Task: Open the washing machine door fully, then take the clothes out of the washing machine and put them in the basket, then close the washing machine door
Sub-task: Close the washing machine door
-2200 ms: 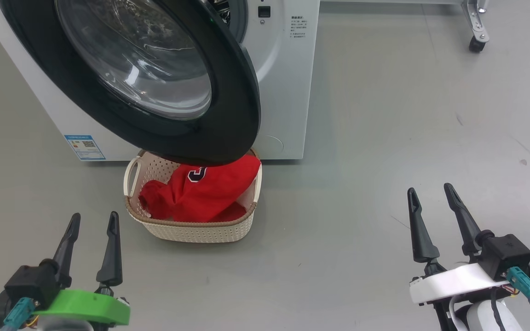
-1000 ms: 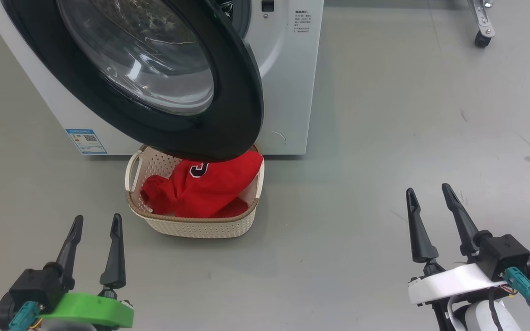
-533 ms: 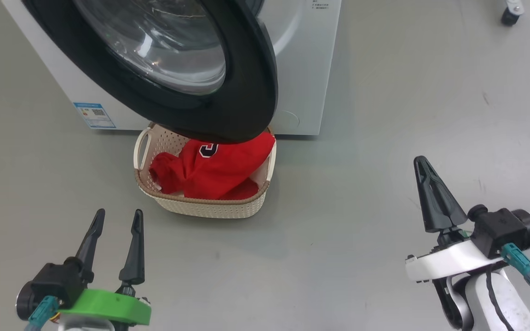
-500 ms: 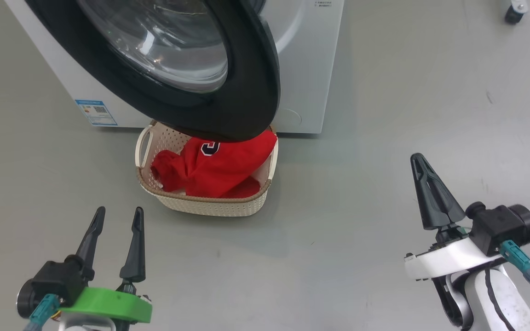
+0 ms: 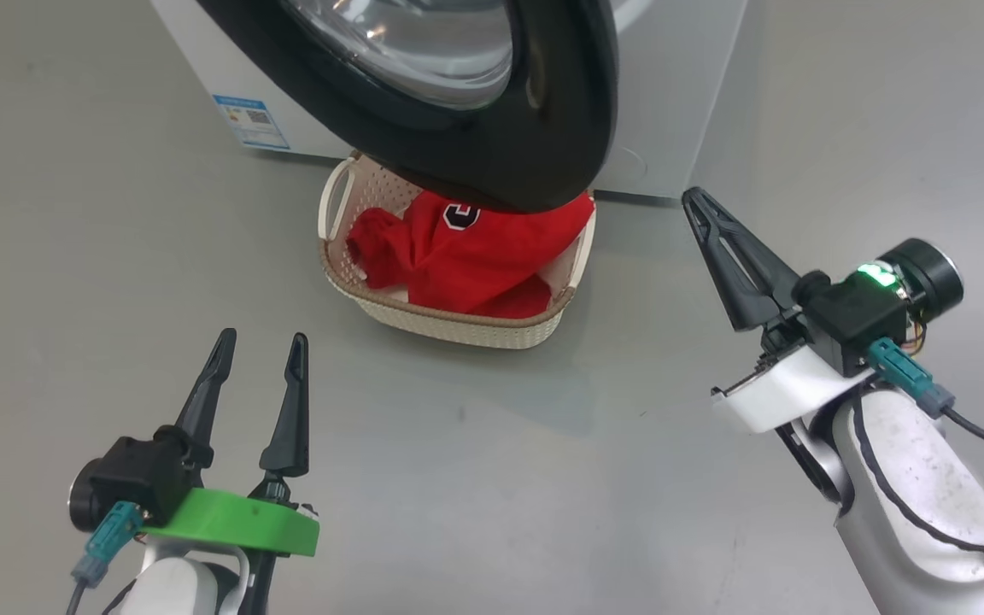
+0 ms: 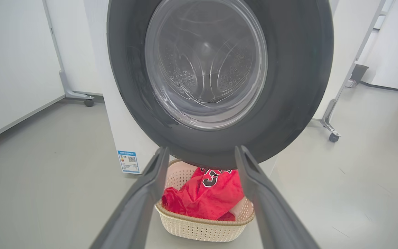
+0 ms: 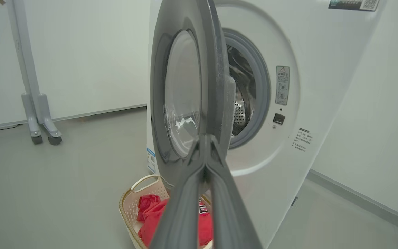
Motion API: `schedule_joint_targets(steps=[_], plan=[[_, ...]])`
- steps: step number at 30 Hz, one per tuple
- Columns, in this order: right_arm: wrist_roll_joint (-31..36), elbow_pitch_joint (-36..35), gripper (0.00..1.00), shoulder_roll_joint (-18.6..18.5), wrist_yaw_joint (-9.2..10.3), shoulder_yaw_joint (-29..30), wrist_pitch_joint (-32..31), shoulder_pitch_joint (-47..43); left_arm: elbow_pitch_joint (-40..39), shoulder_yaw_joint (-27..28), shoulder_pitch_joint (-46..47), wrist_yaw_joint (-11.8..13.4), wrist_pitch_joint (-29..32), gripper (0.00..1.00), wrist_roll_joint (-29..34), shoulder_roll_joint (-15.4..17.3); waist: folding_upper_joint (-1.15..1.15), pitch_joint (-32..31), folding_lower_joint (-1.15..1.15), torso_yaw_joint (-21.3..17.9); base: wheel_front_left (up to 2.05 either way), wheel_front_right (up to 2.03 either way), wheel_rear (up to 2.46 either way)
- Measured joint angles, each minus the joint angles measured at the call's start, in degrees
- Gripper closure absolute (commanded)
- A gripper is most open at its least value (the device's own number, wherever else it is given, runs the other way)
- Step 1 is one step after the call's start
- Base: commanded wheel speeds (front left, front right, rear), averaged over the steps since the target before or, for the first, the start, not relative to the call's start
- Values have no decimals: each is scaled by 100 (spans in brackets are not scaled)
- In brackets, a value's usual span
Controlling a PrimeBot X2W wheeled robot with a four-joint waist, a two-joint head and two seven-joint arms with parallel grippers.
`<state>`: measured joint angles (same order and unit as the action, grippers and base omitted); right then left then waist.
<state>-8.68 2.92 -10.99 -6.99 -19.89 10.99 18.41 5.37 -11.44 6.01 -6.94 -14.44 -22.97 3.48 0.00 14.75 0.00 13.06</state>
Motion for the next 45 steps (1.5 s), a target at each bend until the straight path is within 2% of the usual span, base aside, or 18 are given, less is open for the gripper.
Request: schedule_joint_targets(steps=[4,7,12,20,27,35,45], plan=[[-58,143,100,-149,0,-316,-142,403,-26,-67,127,-1,0,0,-48,-51,0,182,0,219,0,0,0],[-123,298,100,-293,0,-448,-221,633,-43,-66,197,-1,0,0,-359,-98,0,319,0,385,0,0,0],[-292,488,100,-453,0,-603,-321,1055,-55,-124,291,-1,0,0,-378,-104,0,559,0,636,0,0,0],[-528,777,100,-715,0,-677,-397,1543,-56,-144,487,-1,0,0,-658,-142,0,893,0,1003,0,0,0],[-760,1031,100,-757,0,-744,-387,1856,-58,-87,525,-1,0,0,-747,-162,0,1159,0,1255,0,0,0],[-1032,1252,100,-781,-1,-638,-320,2139,-144,-10,537,-1,0,0,-837,-165,0,1342,0,1299,0,0,0],[-1044,1505,100,-937,-49,-403,-208,2581,-221,-93,710,-1,0,0,-944,-182,0,1633,0,1283,0,0,0]])
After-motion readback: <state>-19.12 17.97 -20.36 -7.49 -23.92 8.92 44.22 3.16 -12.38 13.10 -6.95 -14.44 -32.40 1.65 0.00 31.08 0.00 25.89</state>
